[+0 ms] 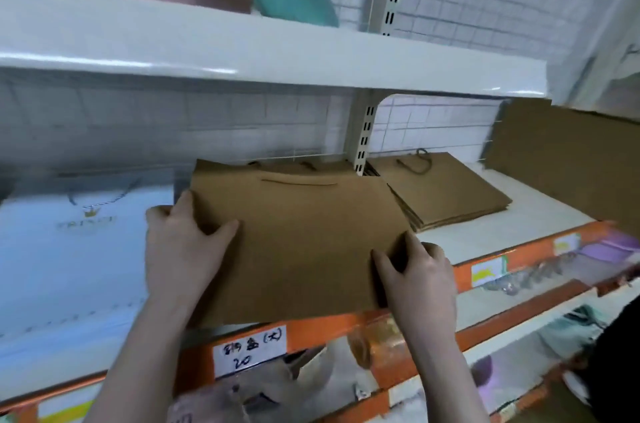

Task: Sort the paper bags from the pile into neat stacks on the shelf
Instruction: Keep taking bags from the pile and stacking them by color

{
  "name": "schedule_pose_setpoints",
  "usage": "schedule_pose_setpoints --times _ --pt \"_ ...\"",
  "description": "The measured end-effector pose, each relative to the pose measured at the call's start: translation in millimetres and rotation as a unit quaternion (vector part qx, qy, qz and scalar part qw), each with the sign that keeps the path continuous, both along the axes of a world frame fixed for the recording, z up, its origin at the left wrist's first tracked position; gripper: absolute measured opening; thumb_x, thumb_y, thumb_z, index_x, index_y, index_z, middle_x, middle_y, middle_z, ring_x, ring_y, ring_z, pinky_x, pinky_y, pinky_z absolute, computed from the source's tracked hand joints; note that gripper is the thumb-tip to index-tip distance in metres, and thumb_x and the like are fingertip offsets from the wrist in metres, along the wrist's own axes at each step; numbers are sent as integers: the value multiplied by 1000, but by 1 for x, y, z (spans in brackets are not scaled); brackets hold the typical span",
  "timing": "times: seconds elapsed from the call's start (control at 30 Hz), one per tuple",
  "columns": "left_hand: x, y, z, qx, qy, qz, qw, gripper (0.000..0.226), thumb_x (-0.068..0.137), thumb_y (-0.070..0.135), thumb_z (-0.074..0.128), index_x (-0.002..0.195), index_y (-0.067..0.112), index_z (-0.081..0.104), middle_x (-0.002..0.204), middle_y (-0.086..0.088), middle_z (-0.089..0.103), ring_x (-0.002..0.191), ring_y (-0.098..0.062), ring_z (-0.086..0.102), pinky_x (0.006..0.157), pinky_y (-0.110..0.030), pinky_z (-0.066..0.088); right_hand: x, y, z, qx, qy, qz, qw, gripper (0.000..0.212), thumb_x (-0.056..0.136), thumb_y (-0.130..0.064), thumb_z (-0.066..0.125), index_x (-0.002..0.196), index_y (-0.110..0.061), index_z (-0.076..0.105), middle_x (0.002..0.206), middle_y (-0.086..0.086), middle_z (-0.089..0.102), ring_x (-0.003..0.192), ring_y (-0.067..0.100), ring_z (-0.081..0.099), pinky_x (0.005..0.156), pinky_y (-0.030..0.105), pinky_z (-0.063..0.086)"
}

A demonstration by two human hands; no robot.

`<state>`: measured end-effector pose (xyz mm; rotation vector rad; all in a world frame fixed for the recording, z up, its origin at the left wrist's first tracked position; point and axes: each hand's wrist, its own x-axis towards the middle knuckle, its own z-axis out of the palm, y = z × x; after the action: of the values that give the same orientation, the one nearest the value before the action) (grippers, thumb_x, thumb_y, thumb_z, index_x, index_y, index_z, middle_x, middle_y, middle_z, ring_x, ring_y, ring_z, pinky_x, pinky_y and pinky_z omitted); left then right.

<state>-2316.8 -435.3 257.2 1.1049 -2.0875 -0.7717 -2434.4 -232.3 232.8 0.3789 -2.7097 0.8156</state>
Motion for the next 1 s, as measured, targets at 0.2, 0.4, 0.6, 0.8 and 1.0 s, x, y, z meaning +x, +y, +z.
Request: schedule_pose_setpoints --times 0.2,0.4,0.6,0.8,1.0 --pt "-105 102 4 6 0 20 1000 79 78 39 71 144 14 36 131 -24 38 117 -41 43 98 -42 37 -111 98 10 32 1 13 999 51 90 -49 46 132 -19 46 118 8 52 108 24 47 95 35 40" --pt "-185 160 5 18 -16 25 999 77 79 38 70 144 13 36 130 -22 37 117 -40 44 99 -40 37 -196 152 3 27 -46 16 998 55 91 -51 45 137 -22 42 128 4 50 116 21 45 99 33 42" --pt "-249 175 1 11 -24 15 1000 75 82 39 67 144 14 34 133 -21 36 123 -37 38 99 -40 36 -258 167 -7 23 -66 16 997 63 92 -50 46 145 -19 33 135 5 45 121 23 43 104 35 38" --pt "-318 172 -2 22 -28 7 999 76 84 41 63 146 14 30 136 -19 32 125 -36 37 101 -40 35 -324 167 0 17 -60 22 998 61 93 -46 47 144 -16 34 140 7 41 127 24 38 105 35 32" --pt "-365 172 -8 0 -51 15 999 74 84 39 64 144 9 33 135 -25 36 127 -38 33 105 -40 29 -375 161 0 16 -59 34 998 60 93 -45 47 144 -17 34 135 6 44 123 21 41 102 32 34"
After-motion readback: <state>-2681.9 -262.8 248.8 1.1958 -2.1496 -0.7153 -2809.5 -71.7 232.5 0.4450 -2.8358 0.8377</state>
